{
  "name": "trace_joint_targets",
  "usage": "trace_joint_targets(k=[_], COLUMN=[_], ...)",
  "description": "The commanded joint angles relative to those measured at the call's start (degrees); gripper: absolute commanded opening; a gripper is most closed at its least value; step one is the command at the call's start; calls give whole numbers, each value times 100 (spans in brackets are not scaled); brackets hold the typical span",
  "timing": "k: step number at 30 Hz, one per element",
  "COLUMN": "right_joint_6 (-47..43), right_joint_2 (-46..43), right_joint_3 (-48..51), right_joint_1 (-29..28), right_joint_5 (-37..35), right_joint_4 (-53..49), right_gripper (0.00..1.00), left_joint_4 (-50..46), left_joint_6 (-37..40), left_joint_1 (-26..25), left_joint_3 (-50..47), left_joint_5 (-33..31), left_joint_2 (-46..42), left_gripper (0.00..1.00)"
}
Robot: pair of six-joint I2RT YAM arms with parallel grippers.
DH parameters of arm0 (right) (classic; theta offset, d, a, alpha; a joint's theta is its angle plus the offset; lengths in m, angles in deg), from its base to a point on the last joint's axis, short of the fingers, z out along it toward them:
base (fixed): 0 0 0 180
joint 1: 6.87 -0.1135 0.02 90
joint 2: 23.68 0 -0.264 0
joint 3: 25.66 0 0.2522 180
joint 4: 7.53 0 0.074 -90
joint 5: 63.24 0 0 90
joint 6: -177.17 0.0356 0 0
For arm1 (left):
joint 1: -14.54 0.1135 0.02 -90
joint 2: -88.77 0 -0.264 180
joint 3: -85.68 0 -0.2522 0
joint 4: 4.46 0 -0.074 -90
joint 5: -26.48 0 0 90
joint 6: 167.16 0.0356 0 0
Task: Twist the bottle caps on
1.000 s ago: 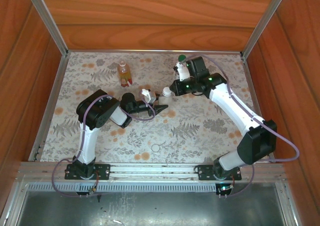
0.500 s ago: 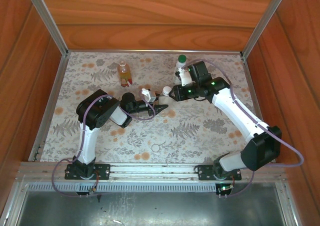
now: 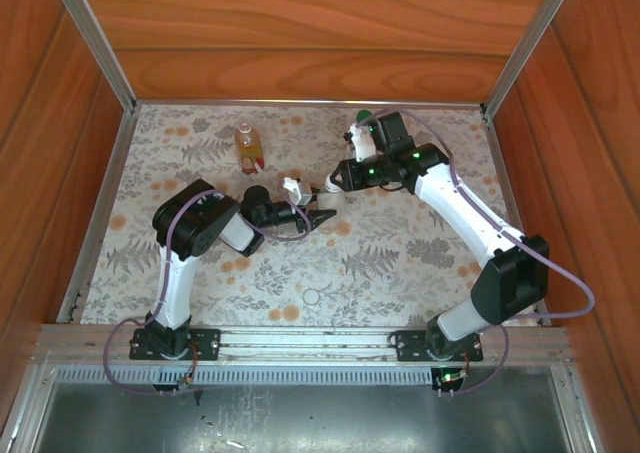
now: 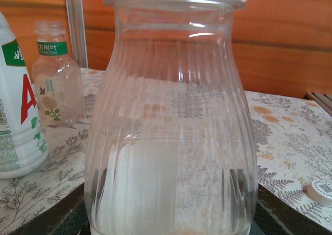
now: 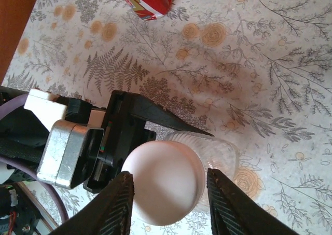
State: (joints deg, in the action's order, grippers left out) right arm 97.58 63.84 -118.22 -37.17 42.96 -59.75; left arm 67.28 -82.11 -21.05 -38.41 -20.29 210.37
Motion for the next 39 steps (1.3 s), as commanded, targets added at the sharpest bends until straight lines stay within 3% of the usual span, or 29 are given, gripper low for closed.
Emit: trace_joint_targets(k=[1, 9, 32, 36, 39], right_joint_6=[-143, -371, -686, -547, -286], right_joint_2=[-28, 32, 587, 544, 284], right_joint_3=[282, 582, 235, -79, -201], right_joint_1=[7, -10, -531, -591, -593], right_joint_5=[-91, -256, -1319, -1405, -1556], right_joint_4=[-424, -796, -1573, -1654, -1281], right_gripper=[37, 36, 34, 35, 41], left_joint_4=[-424, -428, -427, -424, -428], left_joint_6=[-164, -173, -156, -147, -143], left_joint_1=[-38, -37, -27, -33, -34], left_joint_3=[-58, -58, -80, -100, -111], left_joint_5=[183, 178, 171, 170, 172], left_joint_2=[171, 155, 147, 150, 139], left_gripper=[59, 59, 59, 59, 59])
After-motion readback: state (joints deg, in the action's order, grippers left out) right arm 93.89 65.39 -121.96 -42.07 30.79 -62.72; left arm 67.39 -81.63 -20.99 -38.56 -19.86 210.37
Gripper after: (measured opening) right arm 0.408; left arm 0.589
